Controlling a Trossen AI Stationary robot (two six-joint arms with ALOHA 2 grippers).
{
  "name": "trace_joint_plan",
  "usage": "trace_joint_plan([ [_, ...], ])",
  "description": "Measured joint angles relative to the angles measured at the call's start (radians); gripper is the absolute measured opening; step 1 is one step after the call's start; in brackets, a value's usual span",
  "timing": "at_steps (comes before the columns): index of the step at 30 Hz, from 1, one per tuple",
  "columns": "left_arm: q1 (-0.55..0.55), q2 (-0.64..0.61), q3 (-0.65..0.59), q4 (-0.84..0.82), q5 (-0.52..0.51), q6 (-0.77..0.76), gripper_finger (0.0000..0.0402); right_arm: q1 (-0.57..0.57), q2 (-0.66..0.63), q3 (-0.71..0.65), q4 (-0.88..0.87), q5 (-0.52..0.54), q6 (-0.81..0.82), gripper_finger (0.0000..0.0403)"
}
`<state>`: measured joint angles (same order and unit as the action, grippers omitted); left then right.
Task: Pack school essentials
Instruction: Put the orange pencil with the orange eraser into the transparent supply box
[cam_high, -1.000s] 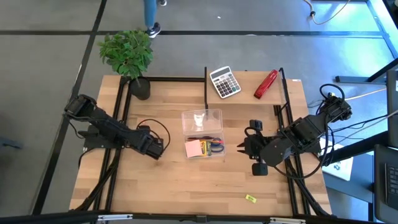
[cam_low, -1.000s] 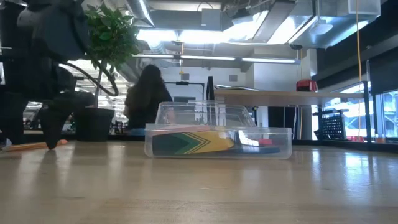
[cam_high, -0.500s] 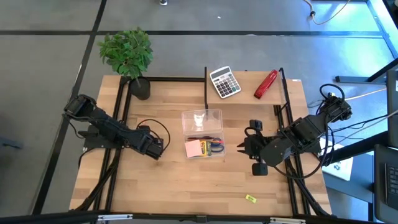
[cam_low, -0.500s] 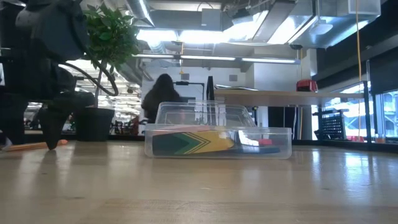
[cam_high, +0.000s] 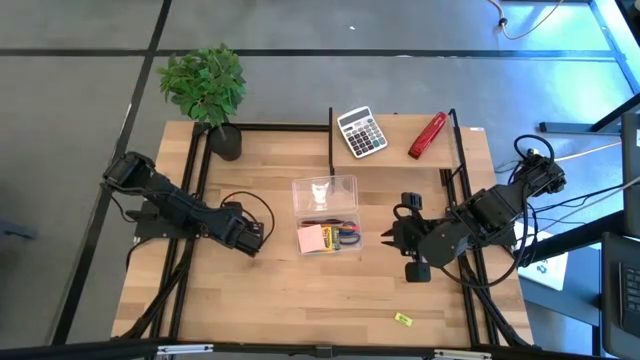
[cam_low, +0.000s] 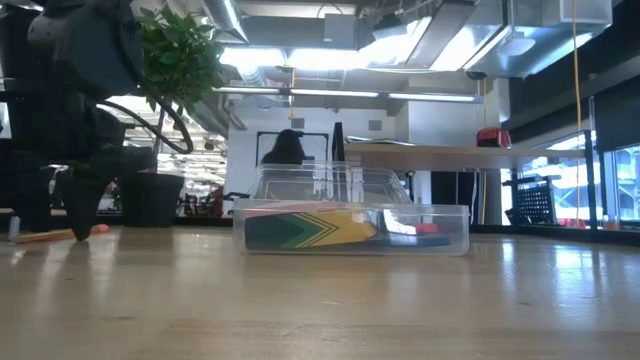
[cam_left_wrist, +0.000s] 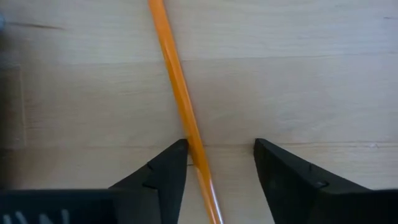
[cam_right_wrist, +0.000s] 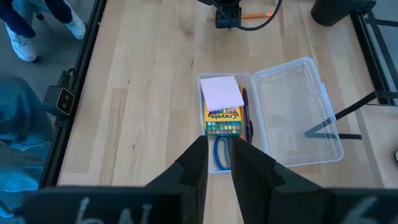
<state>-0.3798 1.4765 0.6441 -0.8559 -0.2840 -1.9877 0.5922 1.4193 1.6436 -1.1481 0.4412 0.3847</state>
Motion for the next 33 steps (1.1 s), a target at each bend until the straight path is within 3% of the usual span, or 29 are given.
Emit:
trace_joint_plan([
  [29,0.000,0.002,-0.002,-0.010,-0.008,0.028,0.0014,0.000,0.000,0.000,0.008,0.001,-0.025,0.0069],
  [33,0.000,0.001,-0.002,-0.010,-0.010,0.033,0.0005,0.000,0.000,0.000,0.007,0.001,-0.026,0.0069],
])
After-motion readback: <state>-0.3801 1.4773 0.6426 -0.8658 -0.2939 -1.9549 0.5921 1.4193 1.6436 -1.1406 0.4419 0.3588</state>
